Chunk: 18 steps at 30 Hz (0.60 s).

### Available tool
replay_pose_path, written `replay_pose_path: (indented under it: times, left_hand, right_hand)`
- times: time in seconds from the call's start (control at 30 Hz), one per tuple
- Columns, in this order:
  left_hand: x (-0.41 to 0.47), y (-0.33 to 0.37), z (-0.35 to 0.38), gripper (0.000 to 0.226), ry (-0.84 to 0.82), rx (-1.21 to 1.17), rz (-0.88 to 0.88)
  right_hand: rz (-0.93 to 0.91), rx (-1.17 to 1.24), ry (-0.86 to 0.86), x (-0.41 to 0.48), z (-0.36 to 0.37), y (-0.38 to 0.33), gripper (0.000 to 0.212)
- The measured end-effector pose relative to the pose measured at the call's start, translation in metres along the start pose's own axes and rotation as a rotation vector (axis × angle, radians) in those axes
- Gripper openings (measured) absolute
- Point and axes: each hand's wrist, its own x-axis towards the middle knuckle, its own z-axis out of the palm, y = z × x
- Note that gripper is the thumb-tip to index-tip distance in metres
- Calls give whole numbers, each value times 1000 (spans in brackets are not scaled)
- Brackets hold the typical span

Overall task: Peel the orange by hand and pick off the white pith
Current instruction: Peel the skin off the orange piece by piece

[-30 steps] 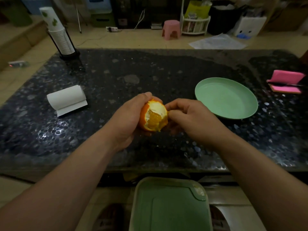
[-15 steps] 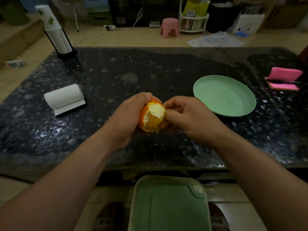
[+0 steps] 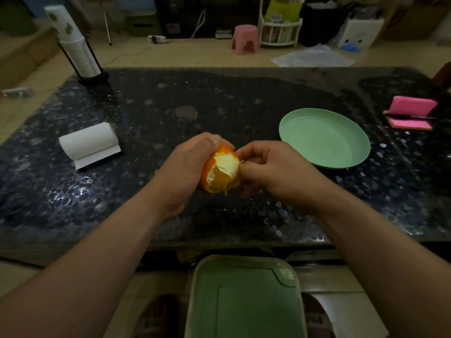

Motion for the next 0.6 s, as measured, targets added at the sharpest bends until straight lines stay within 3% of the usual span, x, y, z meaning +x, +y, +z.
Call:
replay_pose_path:
  times: [0.2,0.43,0.5,0.6]
  left_hand:
    - [-3,1,4,42,1,-16,-18]
    - [3,7,-3,49,57,-205,-122]
    - [5,4,-5,50,70,-246,-168]
    - [6,0,-4,55,116,-293,-255]
  right_hand:
    - [-38,20,85,0,7,5,18]
    - [48,359,-9,6,1,8,15]
    - [70,417,32,11,4,14,13]
    - [84,239,179,21,8,26,11]
